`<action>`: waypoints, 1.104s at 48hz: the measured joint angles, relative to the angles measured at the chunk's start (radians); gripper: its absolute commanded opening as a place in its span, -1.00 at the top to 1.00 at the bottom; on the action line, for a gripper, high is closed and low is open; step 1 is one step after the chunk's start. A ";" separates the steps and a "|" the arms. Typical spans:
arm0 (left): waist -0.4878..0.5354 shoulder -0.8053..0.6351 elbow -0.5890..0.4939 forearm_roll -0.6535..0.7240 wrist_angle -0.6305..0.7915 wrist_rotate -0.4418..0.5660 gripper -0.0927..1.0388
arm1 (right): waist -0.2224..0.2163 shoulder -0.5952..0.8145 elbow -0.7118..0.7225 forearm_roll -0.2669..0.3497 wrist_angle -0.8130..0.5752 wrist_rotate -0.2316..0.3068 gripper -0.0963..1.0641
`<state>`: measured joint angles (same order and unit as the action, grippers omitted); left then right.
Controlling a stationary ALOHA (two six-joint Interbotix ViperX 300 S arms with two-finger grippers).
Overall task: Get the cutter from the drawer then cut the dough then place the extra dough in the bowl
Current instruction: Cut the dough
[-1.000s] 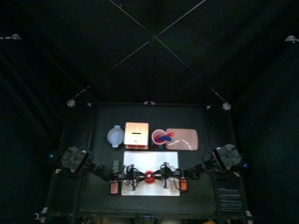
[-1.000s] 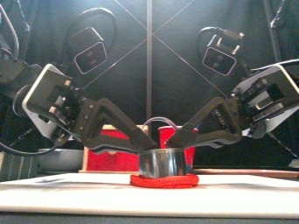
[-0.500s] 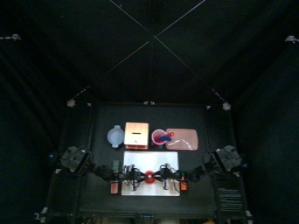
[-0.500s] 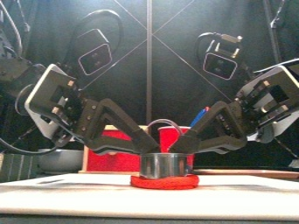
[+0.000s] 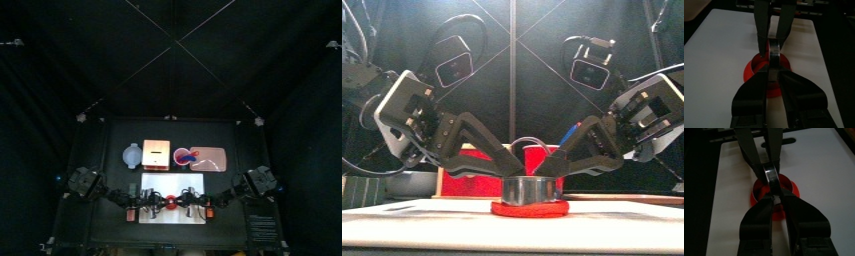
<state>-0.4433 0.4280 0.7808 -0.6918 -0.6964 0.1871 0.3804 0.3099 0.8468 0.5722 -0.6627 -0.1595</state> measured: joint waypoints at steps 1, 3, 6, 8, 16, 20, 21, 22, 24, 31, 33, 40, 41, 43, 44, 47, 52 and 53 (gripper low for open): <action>0.000 0.000 0.000 -0.002 0.002 0.000 -0.17 | -0.002 0.000 0.000 -0.002 0.002 0.000 0.05; 0.000 0.000 0.000 -0.002 0.011 0.000 -0.17 | 0.000 0.000 0.000 -0.003 0.002 0.000 0.05; 0.000 0.000 0.000 -0.002 0.011 0.000 -0.17 | 0.000 0.000 -0.002 -0.006 0.002 0.000 0.05; 0.002 0.000 0.000 -0.002 0.011 0.000 -0.17 | -0.002 0.000 -0.002 -0.006 0.002 0.000 0.05; 0.012 -0.002 0.000 -0.002 0.012 0.002 -0.18 | -0.003 0.000 -0.002 -0.008 0.002 0.000 0.05; 0.026 -0.008 0.000 -0.002 0.012 0.003 -0.19 | -0.011 -0.005 -0.003 -0.015 0.012 -0.002 0.05; 0.028 -0.008 0.000 0.000 0.012 0.005 -0.20 | -0.014 -0.008 -0.002 -0.018 0.018 -0.002 0.05; 0.031 -0.008 0.000 0.002 0.012 0.006 -0.21 | -0.015 -0.008 -0.003 -0.023 0.021 -0.002 0.05; 0.034 -0.014 0.002 0.006 0.015 0.009 -0.23 | -0.018 -0.012 -0.003 -0.029 0.028 -0.002 0.05; 0.044 -0.038 0.002 0.014 0.038 0.034 -0.41 | -0.037 -0.018 -0.015 -0.048 0.064 -0.002 0.01; 0.044 -0.044 0.002 0.015 0.038 0.043 -0.47 | -0.040 -0.018 -0.020 -0.049 0.075 -0.002 0.01; 0.043 -0.063 0.002 0.014 0.040 0.058 -0.65 | -0.054 -0.021 -0.028 -0.055 0.094 -0.002 0.01; 0.044 -0.066 0.002 0.014 0.040 0.058 -0.65 | -0.054 -0.023 -0.028 -0.060 0.097 -0.002 0.01; 0.044 -0.075 0.003 0.014 0.037 0.060 -0.65 | -0.057 -0.025 -0.028 -0.066 0.101 -0.002 0.00; 0.044 -0.080 0.003 0.015 0.032 0.060 -0.65 | -0.057 -0.026 -0.029 -0.067 0.103 -0.002 -0.01; 0.044 -0.095 0.009 0.015 0.011 0.063 -0.65 | -0.061 -0.029 -0.031 -0.072 0.110 -0.002 -0.05; 0.046 -0.126 0.028 0.020 -0.021 0.080 -0.65 | -0.067 -0.035 -0.034 -0.081 0.124 -0.002 -0.14; 0.048 -0.135 0.037 0.021 -0.028 0.086 -0.65 | -0.069 -0.037 -0.034 -0.083 0.126 -0.002 -0.16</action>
<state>-0.3958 0.2930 0.8176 -0.6703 -0.7240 0.2730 0.3114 0.2730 0.8130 0.4893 -0.5369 -0.1611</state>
